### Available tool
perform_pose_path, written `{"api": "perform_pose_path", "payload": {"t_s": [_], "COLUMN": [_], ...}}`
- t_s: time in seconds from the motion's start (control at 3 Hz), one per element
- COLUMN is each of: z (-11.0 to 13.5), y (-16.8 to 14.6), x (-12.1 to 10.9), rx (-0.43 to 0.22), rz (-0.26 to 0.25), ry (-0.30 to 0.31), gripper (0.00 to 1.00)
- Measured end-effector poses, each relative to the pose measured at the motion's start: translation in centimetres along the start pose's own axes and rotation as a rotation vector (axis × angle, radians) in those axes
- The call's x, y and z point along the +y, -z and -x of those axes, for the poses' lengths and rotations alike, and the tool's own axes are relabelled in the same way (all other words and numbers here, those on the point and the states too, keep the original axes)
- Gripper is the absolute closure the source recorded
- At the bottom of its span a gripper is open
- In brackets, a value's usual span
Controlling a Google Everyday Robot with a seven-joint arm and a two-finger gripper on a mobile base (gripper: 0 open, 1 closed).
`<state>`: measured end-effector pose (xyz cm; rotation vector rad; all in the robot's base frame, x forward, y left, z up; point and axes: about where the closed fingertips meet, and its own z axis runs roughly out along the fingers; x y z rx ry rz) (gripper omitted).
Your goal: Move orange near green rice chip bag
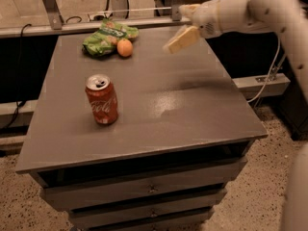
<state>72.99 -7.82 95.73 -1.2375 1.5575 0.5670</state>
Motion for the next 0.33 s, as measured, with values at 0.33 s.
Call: {"api": "perform_pose_path", "payload": {"t_s": [0.33], "z": [-1.84], "y": [2.02], "x": [0.06], "rx": [0.018], "rz": [-0.019], "ry": [-0.022], "gripper": [0.0]}}
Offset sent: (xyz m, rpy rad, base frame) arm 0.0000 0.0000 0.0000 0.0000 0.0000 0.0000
